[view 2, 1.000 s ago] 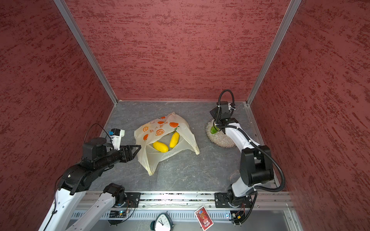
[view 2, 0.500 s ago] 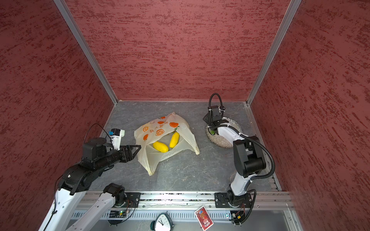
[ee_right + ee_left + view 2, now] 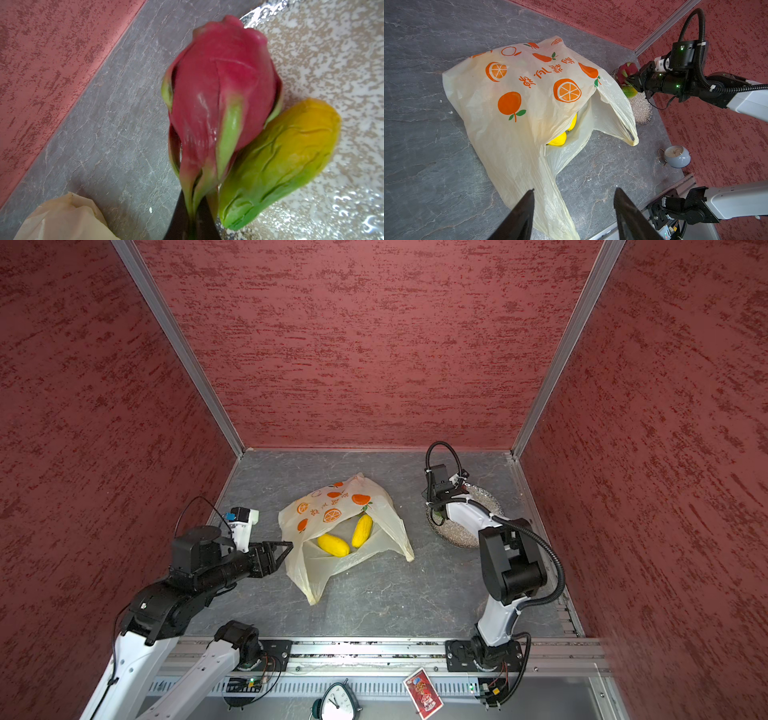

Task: Take fruits out of the plastic bag
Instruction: Place the fake fruit on the plate.

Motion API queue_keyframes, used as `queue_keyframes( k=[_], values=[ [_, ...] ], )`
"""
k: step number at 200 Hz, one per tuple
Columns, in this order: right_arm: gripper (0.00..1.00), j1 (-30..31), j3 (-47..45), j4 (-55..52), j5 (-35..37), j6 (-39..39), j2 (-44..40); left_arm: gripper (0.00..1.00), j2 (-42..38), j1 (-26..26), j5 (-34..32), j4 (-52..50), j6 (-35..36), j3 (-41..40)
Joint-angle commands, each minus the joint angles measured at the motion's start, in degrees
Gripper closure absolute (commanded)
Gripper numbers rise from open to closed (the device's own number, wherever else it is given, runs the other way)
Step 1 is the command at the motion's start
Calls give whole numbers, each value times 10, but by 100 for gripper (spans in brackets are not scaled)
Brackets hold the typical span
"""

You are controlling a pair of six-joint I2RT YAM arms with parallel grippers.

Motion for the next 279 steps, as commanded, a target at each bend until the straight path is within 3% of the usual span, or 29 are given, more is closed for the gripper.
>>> queue_keyframes(
  k=[1,41,84,130,195,234,256,279],
  values=[
    [100,5,25,-25,23,21,15,39,-3,3,7,8,9,-8],
    [100,5,28,-6,-9,0,18,39,-3,3,6,8,9,-7],
    [57,5,21,16,-24,-31,-8,39,-2,3,3,7,8,-7],
    [37,5,-32,32,-4,-71,-125,39,-1,0,-4,5,7,-7],
    [32,1,-81,-42,65,-191,-334,39,7,-2,-9,5,5,-6],
    [31,1,-172,-20,-5,-266,-426,39,14,-7,-15,3,3,-6],
    [30,-13,-186,-30,-44,-270,-430,39,20,-9,-15,3,2,-6],
    [25,-59,-127,-93,-97,-266,-346,39,20,-11,-18,2,1,-6]
  ],
)
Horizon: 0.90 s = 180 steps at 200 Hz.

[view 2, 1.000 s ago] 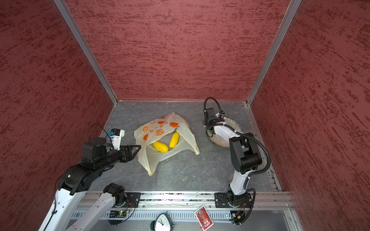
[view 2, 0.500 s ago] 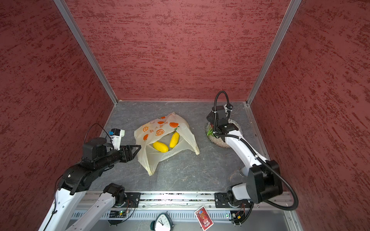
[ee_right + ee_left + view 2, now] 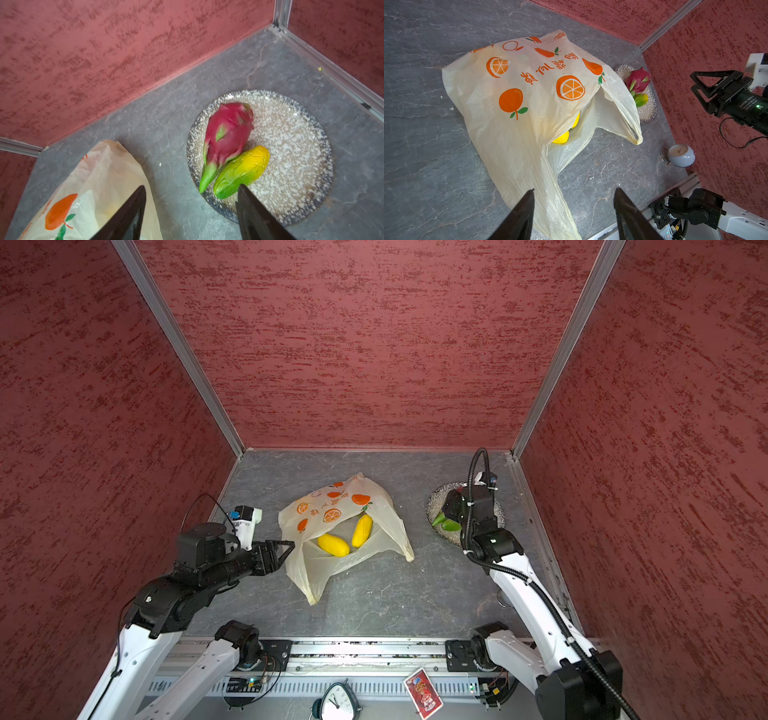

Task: Take fruits out of the plastic bag
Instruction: Place the fake fruit on the plate.

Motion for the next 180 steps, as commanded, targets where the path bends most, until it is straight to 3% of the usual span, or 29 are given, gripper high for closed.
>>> queue_keyframes(
  k=[1,31,78,117,180],
  values=[
    [24,-40,53,-52,-71,-21,67,39,0,-4,-10,3,1,-6],
    [10,-81,156,-105,-82,-25,197,39,-1,-9,-16,1,0,-6],
    [6,-125,312,-203,-83,26,381,39,-11,-28,-34,-2,-5,-5],
    [6,-137,353,-216,-107,53,448,39,-12,-38,-39,-4,-6,-4],
    [7,-136,328,-194,-126,77,486,39,-12,-38,-36,-3,-5,-5]
  ],
)
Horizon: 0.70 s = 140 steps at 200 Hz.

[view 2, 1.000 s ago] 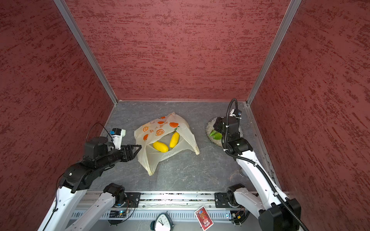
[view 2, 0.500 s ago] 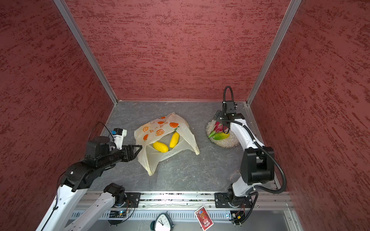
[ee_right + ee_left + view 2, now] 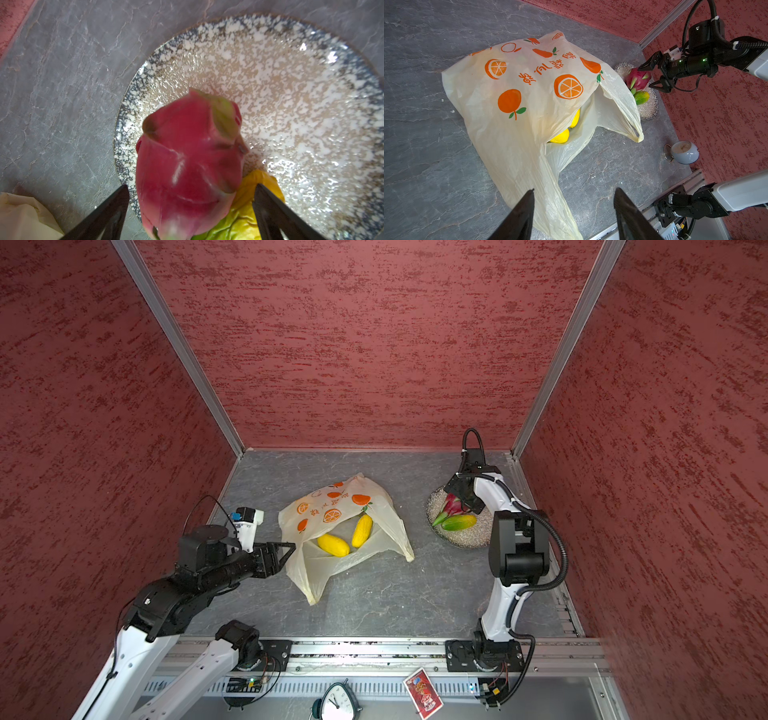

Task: Take fruits out of the plastic bag
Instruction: Place the fake fruit on the plate.

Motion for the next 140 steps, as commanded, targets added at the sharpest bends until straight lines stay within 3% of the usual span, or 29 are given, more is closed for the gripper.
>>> queue_keyframes(
  k=[1,56,140],
  values=[
    [7,0,-8,5,-14,14,9,39,-4,-3,-5,-3,-2,-5],
    [21,0,-3,39,-27,2,6,39,-4,-5,-7,-2,-2,-4],
    [26,0,13,89,-88,7,9,39,-4,-13,-15,-5,-5,-5]
  ],
)
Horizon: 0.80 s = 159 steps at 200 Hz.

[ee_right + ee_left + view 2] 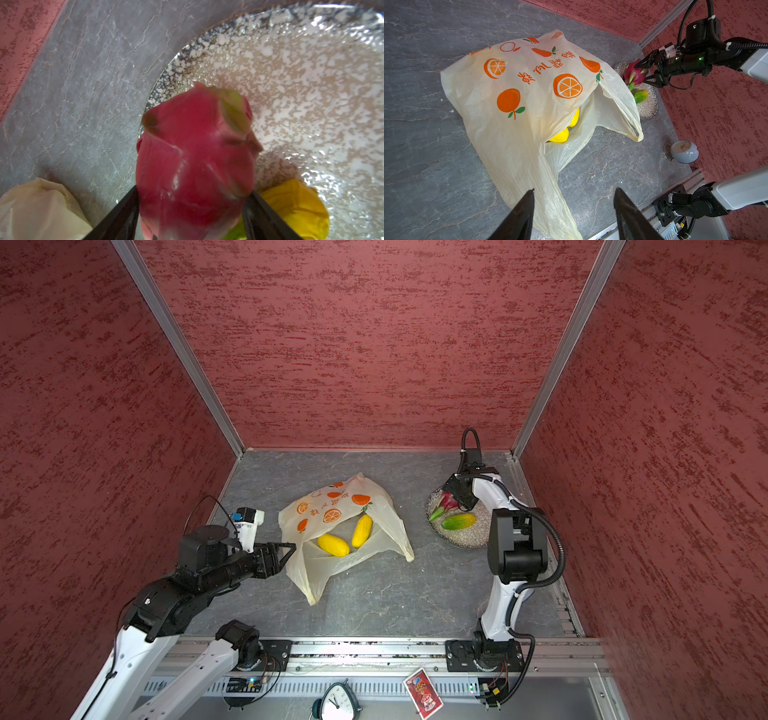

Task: Take fruits out of the plastic bag
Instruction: Place the fake fruit on the plate.

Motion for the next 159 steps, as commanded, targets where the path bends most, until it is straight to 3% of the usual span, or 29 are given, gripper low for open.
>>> queue_keyframes(
  k=[1,159],
  values=[
    [26,-1,16,36,-26,5,-1,39,-4,-4,-8,-5,-1,-5],
    [20,-2,36,56,-64,-8,32,39,-10,-23,-26,-11,-5,-3]
  ],
)
